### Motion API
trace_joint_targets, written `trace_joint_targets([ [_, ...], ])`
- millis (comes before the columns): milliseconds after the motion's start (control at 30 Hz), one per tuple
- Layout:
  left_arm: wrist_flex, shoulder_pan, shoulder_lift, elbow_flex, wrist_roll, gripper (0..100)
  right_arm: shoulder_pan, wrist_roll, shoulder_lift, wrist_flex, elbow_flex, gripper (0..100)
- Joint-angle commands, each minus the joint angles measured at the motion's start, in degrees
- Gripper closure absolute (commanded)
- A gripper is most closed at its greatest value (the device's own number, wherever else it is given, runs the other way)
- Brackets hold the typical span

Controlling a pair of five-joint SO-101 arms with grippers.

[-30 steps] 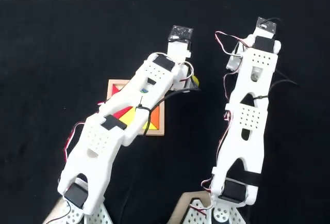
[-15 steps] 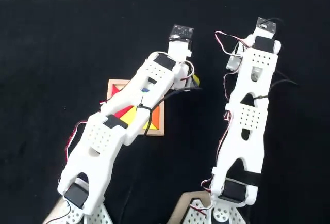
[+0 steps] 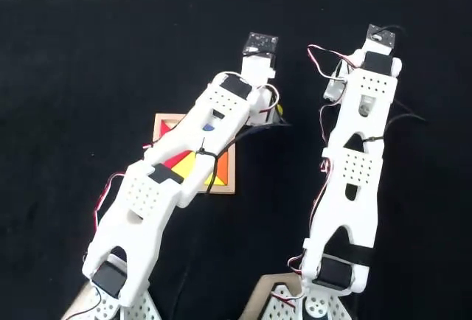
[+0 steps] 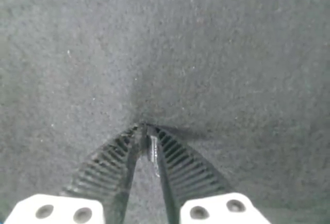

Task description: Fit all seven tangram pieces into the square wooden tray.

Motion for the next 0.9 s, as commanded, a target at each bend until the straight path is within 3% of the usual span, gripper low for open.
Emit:
trace_joint_targets([
  [0, 0.5, 0.2, -0.8, -3.4, 0.4, 79, 0.2, 0.7, -0.7, 1.4, -2.4, 98.8],
  [167, 0.6, 0.2, -0.8, -3.4, 0.4, 81, 0.2, 0.7, -0.7, 1.4, -2.3, 98.8],
  [433, 4.2, 0.4, -0.8, -3.6, 0.4, 75, 0.2, 0.8, -0.7, 1.4, -2.3, 98.8],
  [733, 2.2, 0.8, 0.1, -4.1, -0.1, 74, 0.1, 0.8, -0.7, 1.5, -2.3, 98.8],
  [867, 5.7, 0.8, 3.7, -10.7, -0.1, 74, 0.1, 0.8, -0.7, 1.5, -2.2, 98.8],
])
